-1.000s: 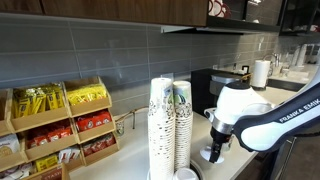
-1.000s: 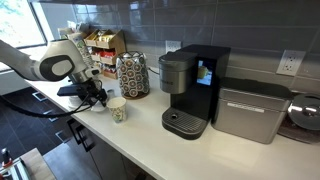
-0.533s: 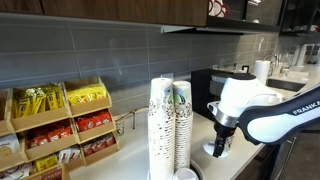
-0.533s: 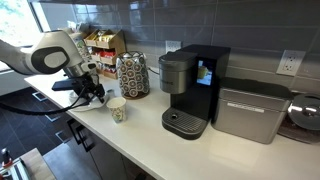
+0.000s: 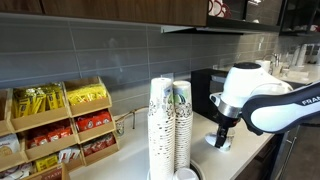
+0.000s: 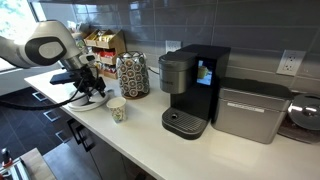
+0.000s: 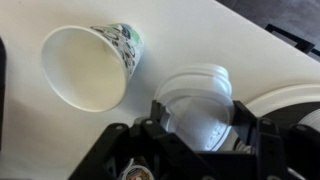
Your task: Remove one coffee cup from the stack on the right and place it upright on the counter then put the white lid on top of it.
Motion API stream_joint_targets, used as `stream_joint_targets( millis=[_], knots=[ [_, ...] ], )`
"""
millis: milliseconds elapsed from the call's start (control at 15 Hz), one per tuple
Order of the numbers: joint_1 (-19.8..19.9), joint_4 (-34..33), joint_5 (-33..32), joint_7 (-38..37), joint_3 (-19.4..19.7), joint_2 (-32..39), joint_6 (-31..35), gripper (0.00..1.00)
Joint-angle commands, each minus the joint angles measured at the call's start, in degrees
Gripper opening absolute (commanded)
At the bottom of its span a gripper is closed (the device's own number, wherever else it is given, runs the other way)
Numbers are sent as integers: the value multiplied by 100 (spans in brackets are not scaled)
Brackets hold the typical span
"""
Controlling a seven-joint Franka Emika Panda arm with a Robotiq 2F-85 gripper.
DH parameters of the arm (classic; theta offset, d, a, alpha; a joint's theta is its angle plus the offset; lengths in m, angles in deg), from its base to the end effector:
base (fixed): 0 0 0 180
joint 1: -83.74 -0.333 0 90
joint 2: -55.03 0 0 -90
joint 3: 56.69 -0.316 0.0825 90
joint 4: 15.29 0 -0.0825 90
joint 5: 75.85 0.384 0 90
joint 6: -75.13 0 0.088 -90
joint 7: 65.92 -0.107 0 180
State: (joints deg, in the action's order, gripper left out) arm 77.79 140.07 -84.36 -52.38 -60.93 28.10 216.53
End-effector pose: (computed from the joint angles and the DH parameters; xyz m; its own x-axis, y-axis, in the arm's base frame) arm 0.3863 0.0686 0.3930 0.8485 0.5006 0.1719 0.4689 -0.8616 0.1945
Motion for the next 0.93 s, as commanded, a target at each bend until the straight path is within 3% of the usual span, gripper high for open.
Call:
stream_joint_targets(
  millis=[0,867],
  knots=[
    [75,-142,-179,90,100,-59,-221,69],
    [419,-438,-341,352,479,80,-317,70]
  ],
)
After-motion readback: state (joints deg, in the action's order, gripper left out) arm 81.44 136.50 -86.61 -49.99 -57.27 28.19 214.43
